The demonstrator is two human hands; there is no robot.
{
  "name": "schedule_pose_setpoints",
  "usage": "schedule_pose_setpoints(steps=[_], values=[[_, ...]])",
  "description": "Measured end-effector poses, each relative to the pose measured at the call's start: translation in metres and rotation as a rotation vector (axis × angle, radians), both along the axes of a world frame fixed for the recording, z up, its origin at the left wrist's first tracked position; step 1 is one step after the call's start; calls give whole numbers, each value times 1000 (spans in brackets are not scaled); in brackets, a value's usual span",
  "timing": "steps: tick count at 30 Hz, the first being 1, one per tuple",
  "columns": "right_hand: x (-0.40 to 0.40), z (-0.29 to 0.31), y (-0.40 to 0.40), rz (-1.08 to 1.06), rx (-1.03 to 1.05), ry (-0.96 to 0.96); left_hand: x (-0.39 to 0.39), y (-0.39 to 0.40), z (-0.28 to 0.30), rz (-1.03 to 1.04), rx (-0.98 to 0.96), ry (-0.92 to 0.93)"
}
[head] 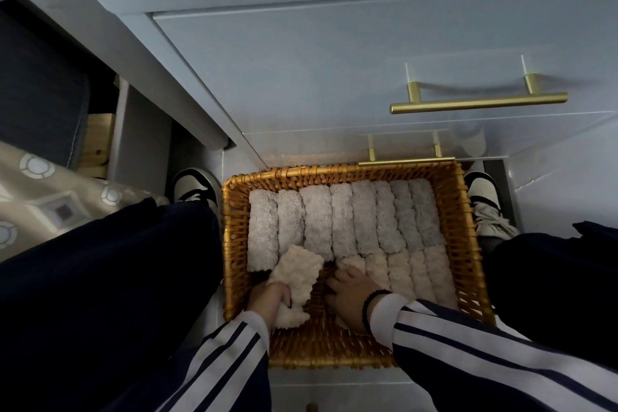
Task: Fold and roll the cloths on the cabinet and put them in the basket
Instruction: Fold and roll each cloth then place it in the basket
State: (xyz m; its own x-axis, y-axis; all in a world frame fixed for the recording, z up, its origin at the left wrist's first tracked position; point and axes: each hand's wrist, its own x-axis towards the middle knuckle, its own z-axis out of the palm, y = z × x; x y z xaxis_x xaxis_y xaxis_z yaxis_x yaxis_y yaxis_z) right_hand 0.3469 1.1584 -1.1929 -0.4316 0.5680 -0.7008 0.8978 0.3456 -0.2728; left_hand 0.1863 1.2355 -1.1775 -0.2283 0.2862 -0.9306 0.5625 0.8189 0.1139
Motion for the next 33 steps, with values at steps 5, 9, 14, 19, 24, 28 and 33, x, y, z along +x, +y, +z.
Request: schedule_pose_setpoints(steps=[5,9,14,19,24,28,33], values=[[1,-5,-3,-11,16,2,9,-5,5,-51,-1,-45],[-1,-9,-1,-200,-11,24,16,-21,7,-299,58,-109],[1,-10,0,-218,-19,42,21,-30,9,-374,176,-155],[2,2,-1,30,-34,-115,27,-35,16,-458,236,-205],[5,10,-12,15,77,-27,31,-34,14,-537,227,-173],[10,10,-14,-200,4,119,37,-36,6,-575,228,-104],[16,19,5,-949,-2,292,50,-46,-3,-616,248,-35]])
